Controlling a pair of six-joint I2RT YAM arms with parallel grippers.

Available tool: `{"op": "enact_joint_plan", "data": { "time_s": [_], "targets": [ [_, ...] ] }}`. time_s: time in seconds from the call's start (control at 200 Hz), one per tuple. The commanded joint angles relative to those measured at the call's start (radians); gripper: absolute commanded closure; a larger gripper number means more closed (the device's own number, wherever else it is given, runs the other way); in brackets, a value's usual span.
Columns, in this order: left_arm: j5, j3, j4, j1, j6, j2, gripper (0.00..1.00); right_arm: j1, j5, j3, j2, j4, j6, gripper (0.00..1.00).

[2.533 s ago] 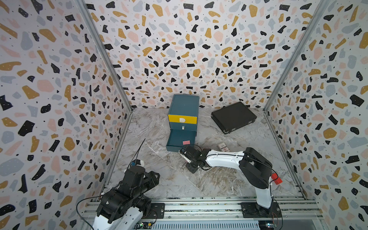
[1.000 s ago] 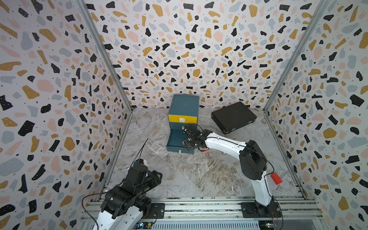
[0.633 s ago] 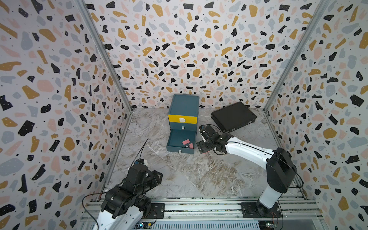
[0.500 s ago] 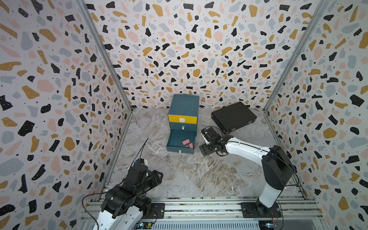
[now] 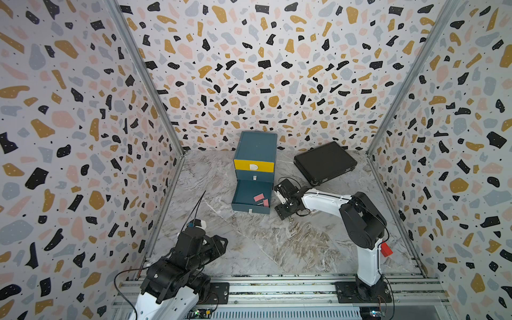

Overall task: Put the binder clips in the drawer according to color
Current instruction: Pick up the binder clip at the center of the board.

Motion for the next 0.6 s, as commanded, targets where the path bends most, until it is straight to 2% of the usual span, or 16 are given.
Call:
{"op": "enact_joint_plan", "data": {
  "time_s": [0.0,0.095,0.215,0.415,0.596],
  "targets": [
    [0.004,0.012,0.032,0.002,-0.003,0.007,0.49,-0.004,0.023,0.002,-0.011,-0.033,0.022,0.37],
    [0.007,0.005,0.041,0.003,-0.006,0.008,0.49,-0.004,0.036,-0.006,-0.036,-0.030,0.039,0.51],
    [0.019,-0.019,0.069,0.003,-0.018,0.012,0.49,-0.004,0.038,-0.009,-0.102,-0.028,0.064,0.59],
    [0.063,-0.096,0.173,0.002,-0.061,0.031,0.51,0.010,0.023,0.044,-0.210,-0.035,0.104,0.61],
    [0.091,-0.166,0.300,0.003,-0.119,0.063,0.53,0.060,0.012,0.178,-0.157,-0.044,0.098,0.60]
  ]
}}
